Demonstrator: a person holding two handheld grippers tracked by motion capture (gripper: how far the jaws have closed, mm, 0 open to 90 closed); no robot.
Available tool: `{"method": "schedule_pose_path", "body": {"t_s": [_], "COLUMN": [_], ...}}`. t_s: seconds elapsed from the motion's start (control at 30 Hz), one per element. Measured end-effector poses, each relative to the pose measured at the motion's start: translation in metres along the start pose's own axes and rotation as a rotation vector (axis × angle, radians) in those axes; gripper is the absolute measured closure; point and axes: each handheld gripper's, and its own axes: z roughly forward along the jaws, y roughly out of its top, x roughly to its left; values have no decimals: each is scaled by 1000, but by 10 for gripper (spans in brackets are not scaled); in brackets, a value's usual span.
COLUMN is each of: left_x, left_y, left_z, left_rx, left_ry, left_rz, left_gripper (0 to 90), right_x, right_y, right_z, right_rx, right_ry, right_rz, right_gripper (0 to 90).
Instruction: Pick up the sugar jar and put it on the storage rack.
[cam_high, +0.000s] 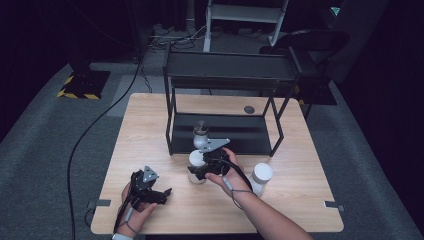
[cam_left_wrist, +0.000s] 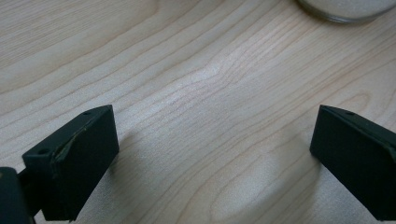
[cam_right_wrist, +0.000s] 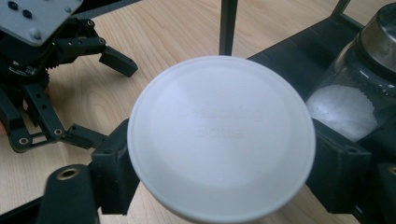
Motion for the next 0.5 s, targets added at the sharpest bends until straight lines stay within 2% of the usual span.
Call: {"method": "schedule_pose_path", "body": {"t_s": [0.13,0.33,0.5], "left_x": [0,0,0], "left_y": [0,0,0], "left_z": [0,0,0], "left_rx": [1,1,0], "left_ry": [0,0,0], "left_rz": [-1,-1,-1], "left_gripper": [11,11,11], "right_x": [0,5,4], "right_y": [3,6,11], "right_z": [1,0,-3], "right_rx": [14,17,26], "right_ry": [7,1,19], "right_rz": [-20,-53,-70], "right_gripper": [326,332,332]}}
